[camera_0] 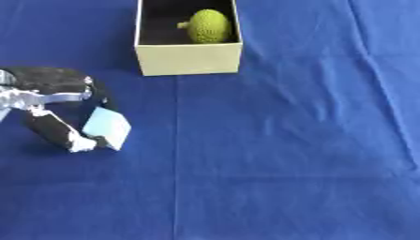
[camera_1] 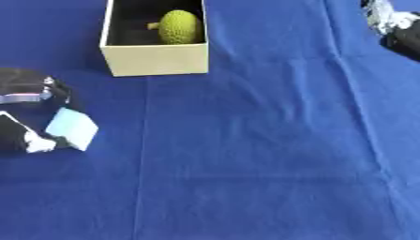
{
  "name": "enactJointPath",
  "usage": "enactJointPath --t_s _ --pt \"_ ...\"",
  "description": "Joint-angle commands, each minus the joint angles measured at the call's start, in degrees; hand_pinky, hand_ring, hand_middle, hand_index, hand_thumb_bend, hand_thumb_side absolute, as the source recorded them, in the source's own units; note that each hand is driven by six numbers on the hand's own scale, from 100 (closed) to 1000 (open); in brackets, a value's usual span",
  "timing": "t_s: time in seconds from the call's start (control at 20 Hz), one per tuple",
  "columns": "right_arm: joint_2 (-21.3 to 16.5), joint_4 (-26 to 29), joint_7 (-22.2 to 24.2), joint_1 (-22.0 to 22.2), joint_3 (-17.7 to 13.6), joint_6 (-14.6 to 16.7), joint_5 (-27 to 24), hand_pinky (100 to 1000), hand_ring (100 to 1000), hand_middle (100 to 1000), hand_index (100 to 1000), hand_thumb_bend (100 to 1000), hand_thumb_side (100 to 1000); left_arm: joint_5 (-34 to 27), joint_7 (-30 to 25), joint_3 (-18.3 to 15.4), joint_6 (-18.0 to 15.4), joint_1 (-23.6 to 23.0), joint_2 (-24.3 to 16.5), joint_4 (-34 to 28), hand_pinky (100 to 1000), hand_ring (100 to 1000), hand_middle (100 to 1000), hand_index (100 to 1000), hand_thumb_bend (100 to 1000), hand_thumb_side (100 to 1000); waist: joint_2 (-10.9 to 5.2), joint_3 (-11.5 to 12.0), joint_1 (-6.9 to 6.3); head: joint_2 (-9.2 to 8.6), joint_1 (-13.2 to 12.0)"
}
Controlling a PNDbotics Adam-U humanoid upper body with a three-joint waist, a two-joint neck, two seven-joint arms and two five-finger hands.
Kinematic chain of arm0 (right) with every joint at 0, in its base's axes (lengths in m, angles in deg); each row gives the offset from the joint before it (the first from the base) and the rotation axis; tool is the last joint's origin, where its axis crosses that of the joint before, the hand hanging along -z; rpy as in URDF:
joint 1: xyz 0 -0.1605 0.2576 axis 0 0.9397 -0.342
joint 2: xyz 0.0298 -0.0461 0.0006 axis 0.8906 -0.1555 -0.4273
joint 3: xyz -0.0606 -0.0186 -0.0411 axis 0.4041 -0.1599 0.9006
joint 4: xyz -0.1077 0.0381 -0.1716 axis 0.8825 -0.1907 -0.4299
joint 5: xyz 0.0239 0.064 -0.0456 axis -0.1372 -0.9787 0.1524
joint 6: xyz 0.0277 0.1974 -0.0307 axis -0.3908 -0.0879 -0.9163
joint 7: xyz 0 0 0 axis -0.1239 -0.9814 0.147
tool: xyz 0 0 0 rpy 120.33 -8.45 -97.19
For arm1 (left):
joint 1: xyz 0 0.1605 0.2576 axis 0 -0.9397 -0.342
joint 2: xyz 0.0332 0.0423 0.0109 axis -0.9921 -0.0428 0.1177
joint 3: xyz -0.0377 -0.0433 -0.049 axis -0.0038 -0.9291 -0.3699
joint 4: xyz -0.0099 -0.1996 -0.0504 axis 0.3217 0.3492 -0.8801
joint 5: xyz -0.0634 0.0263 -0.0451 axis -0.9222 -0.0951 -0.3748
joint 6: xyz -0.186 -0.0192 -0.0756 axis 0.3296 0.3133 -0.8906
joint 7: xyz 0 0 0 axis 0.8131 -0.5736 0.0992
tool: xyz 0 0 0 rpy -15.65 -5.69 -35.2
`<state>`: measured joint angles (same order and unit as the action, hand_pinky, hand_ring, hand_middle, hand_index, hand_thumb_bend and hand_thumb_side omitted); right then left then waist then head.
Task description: Pick up objects on the table and place them in the box.
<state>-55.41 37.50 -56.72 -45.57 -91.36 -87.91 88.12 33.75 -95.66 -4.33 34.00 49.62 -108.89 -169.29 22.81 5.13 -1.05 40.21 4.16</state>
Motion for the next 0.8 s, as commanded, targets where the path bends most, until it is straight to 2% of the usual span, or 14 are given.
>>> enactJointPath --t_s 0.05,0.1,0.15,0.2,0.55,0.8 --pt "-0.8 0.9 -0.1 0.1 -0.6 -0.4 -0.3 894 699 545 843 100 553 1.1 2.9 -1.5 1.0 0.5 -1.0 -1.8 767 654 503 678 136 209 -1.12 0.0 0.08 -0.50 -0.1" --pt "-0.7 0.9 -0.1 0.2 -0.7 -0.5 -0.3 894 699 545 843 100 553 1.2 3.7 -1.8 1.4 0.4 -1.1 -2.3 743 628 484 657 101 121 -1.14 0.0 0.08 -0.49 0.0" --pt "-0.7 0.9 -0.1 0.4 -0.7 -0.6 -0.3 894 699 545 842 100 554 1.3 4.2 -2.3 1.9 0.3 -1.2 -3.1 732 620 478 650 100 100 -1.17 0.0 0.07 -0.49 0.0" --pt "-0.6 0.9 -0.2 0.6 -0.8 -0.6 -0.3 894 698 544 842 100 555 1.2 4.6 -2.8 2.4 0.3 -1.4 -4.1 712 594 454 628 100 100 -1.20 0.1 0.06 -0.49 0.1" --pt "-0.6 0.9 -0.4 1.7 -1.1 -0.7 -0.3 894 697 543 841 100 555 -1.8 7.9 -8.5 6.3 3.4 -1.7 -11.2 683 562 426 606 100 100 -1.67 0.4 -0.18 -0.30 0.5" --pt "-0.6 0.9 -0.6 2.3 -1.3 -0.9 -0.2 894 697 542 841 100 556 -3.6 8.0 -9.9 7.5 8.1 -0.3 -11.1 685 559 433 608 100 100 -1.98 0.5 -0.49 -0.20 0.4"
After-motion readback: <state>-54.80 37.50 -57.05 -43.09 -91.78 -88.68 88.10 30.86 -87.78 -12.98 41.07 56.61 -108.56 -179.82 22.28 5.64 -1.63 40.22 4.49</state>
